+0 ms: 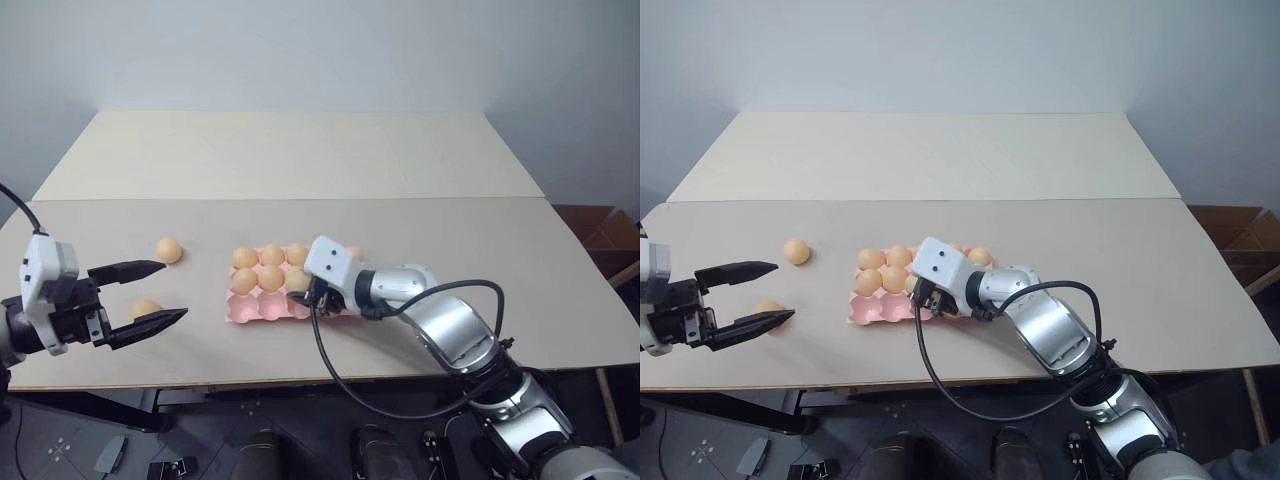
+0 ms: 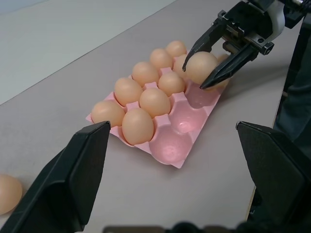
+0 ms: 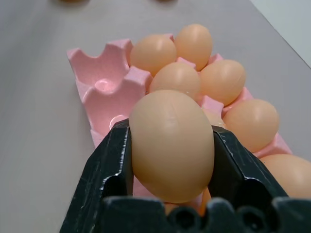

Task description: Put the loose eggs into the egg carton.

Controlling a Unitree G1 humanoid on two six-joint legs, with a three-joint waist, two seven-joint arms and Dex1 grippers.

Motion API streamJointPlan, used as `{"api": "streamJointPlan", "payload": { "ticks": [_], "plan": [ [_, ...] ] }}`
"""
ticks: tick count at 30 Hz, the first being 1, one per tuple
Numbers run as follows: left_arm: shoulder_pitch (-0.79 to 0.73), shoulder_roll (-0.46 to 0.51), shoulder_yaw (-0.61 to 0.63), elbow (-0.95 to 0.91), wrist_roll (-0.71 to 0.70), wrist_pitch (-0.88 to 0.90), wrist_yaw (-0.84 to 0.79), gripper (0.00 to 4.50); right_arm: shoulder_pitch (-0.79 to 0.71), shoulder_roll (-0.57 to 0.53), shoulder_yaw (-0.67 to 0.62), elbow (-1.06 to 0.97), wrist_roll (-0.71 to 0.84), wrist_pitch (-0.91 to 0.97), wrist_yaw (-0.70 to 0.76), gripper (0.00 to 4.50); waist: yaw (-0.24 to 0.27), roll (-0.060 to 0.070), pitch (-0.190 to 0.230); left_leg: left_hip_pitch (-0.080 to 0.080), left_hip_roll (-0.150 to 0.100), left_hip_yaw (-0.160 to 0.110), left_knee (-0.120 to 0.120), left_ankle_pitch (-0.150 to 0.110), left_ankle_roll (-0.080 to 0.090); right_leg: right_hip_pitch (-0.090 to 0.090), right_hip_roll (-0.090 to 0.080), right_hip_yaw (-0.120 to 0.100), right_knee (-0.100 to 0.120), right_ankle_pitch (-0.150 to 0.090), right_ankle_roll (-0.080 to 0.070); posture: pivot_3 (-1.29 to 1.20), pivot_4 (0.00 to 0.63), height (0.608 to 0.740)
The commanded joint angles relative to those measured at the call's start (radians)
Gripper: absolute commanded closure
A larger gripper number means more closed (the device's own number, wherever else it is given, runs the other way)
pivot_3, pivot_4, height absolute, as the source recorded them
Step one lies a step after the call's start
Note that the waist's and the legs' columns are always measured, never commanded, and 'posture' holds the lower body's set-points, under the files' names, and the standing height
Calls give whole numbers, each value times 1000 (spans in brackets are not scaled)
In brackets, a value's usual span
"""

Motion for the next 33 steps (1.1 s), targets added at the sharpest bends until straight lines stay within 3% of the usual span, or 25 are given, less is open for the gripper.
{"api": "streamJointPlan", "payload": {
  "ticks": [1,4,7,12,21,27,33],
  "plan": [
    [4,12,36,-19,-16,0,-3,0,-1,2,-14,-41,5,-3,4,1015,0,0,0,0,0,0,0,0,0,0,0,0,0,0,0,0,150,740],
    [4,12,36,-16,-17,0,-5,0,-5,8,-24,-57,14,6,1,27,0,0,0,0,0,0,0,0,0,0,0,0,0,0,0,0,150,740],
    [-7,30,23,16,-3,-9,-25,0,4,-15,-110,-119,59,22,8,27,1,0,0,0,0,0,0,0,0,0,0,0,0,0,0,0,150,740],
    [-23,29,43,71,32,-39,-2,0,116,-175,-338,-165,157,-55,106,27,13,0,0,-1,-1,-1,0,0,0,2,-2,-2,-3,0,0,0,150,740],
    [98,8,141,94,68,-65,-21,0,330,-418,-660,-47,279,-286,338,27,-1,-1,0,0,1,1,-1,0,0,1,0,-2,-2,-1,0,0,150,740],
    [205,-60,192,31,116,-77,66,0,433,-445,-688,20,273,-384,368,27,2,-1,0,1,1,1,-2,0,0,1,0,-1,-2,-2,-2,0,150,740],
    [162,-18,151,-153,100,257,346,0,401,-441,-679,25,292,-381,360,27,10,-1,0,2,1,-1,-2,1,-2,2,0,0,-2,-5,3,0,150,740]
  ]
}}
